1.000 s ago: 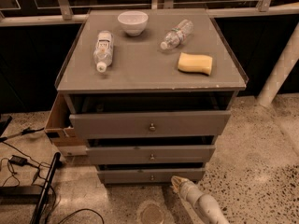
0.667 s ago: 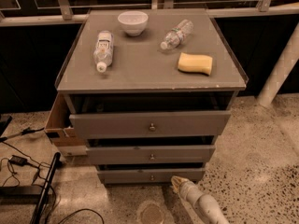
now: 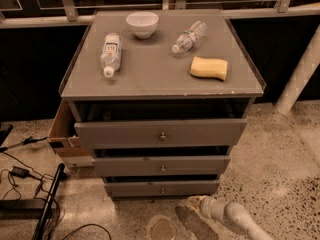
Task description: Close bottom drawer
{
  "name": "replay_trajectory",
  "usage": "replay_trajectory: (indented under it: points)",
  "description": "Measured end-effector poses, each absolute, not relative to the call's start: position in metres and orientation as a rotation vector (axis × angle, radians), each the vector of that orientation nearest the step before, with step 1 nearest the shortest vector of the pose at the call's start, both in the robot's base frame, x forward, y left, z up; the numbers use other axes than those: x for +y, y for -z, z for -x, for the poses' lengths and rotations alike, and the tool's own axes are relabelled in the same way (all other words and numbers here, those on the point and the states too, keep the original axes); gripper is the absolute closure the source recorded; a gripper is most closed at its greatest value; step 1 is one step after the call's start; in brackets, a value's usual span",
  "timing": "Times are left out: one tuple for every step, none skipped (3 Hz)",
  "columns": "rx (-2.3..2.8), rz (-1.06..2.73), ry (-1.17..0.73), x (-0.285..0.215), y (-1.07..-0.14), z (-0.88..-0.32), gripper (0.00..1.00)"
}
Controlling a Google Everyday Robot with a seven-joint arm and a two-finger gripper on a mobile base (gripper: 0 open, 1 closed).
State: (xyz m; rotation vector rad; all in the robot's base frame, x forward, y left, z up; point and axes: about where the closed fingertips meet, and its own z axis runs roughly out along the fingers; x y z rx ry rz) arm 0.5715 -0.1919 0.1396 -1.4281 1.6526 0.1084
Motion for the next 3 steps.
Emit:
replay_trajectory:
  points:
    - [1.797, 1.479, -0.331, -0.246, -0.146, -0.559, 1.00]
    - [1.782, 1.511, -0.378, -0.240, -0.142, -0.542, 1.00]
    - [1.782, 1.511, -0.378, -0.240, -0.142, -0.542, 1.00]
